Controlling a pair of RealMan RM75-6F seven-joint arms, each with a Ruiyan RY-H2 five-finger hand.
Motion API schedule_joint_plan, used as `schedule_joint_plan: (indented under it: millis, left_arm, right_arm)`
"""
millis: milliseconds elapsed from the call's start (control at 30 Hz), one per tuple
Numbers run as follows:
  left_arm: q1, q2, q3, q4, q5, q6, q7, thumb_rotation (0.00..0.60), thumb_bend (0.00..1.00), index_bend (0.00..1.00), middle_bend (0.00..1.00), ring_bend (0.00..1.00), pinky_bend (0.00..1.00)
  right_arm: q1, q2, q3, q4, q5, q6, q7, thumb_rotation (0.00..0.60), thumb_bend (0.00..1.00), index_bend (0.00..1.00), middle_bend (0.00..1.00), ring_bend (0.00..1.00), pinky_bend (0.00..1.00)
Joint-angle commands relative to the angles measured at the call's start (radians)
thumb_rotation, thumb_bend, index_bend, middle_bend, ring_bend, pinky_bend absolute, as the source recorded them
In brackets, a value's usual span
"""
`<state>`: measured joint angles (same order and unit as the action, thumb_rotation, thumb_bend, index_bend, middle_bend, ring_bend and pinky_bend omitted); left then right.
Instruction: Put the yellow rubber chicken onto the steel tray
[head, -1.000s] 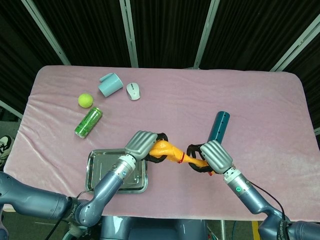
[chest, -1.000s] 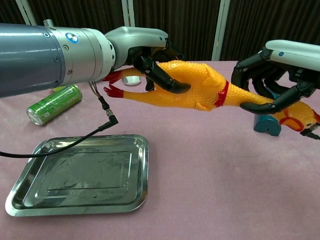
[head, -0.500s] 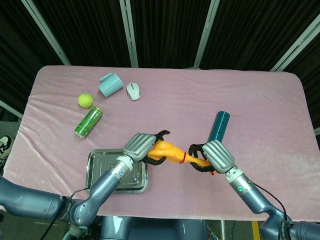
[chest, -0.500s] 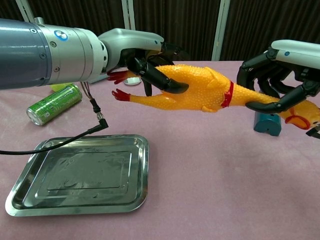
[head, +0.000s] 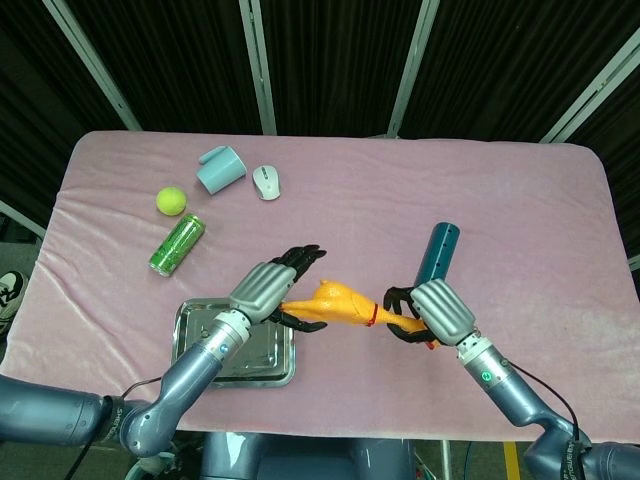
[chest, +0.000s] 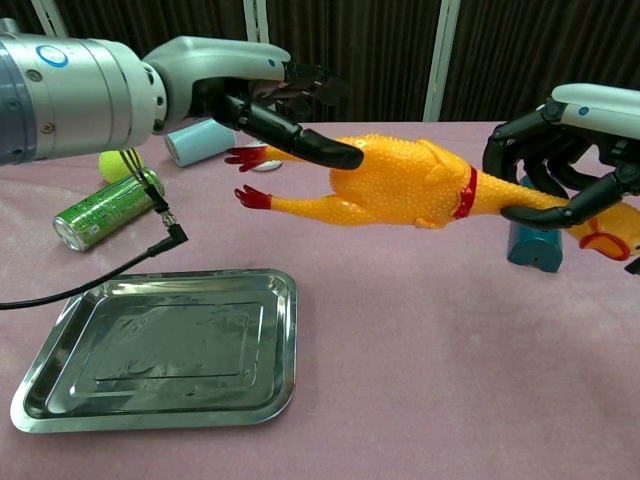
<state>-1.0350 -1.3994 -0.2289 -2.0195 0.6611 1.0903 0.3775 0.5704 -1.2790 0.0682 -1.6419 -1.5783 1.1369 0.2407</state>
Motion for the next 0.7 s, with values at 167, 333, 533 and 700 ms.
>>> schedule_joint_plan:
  millis: [167, 333, 533, 700]
  left_arm:
    - [0.141, 0.124, 0.065, -0.076, 0.221, 0.081, -0.088, 0.474, 0.04, 0.00, 0.00, 0.00, 0.13]
    - [0.237, 0.226, 0.109, -0.099, 0.358, 0.121, -0.157, 0.487, 0.04, 0.00, 0.00, 0.00, 0.12]
    - [0.333, 0.316, 0.143, -0.089, 0.465, 0.158, -0.249, 0.486, 0.04, 0.00, 0.00, 0.00, 0.12]
    - [0.388, 0.363, 0.150, -0.072, 0.520, 0.180, -0.317, 0.487, 0.04, 0.00, 0.00, 0.00, 0.12]
  right_arm:
    - [0.009, -0.018, -0.015, 0.017, -0.029, -0.009, 0.024, 0.600, 0.98, 0.89, 0.71, 0.72, 0.88]
    - [0.029, -0.038, -0.027, 0.010, -0.060, -0.027, 0.025, 0.600, 0.98, 0.89, 0.71, 0.72, 0.88]
    - [0.072, -0.073, -0.032, -0.008, -0.085, -0.076, 0.019, 0.600, 0.98, 0.89, 0.71, 0.72, 0.88]
    - [0.111, -0.112, -0.017, -0.006, -0.076, -0.123, 0.001, 0.600, 0.98, 0.89, 0.71, 0.72, 0.88]
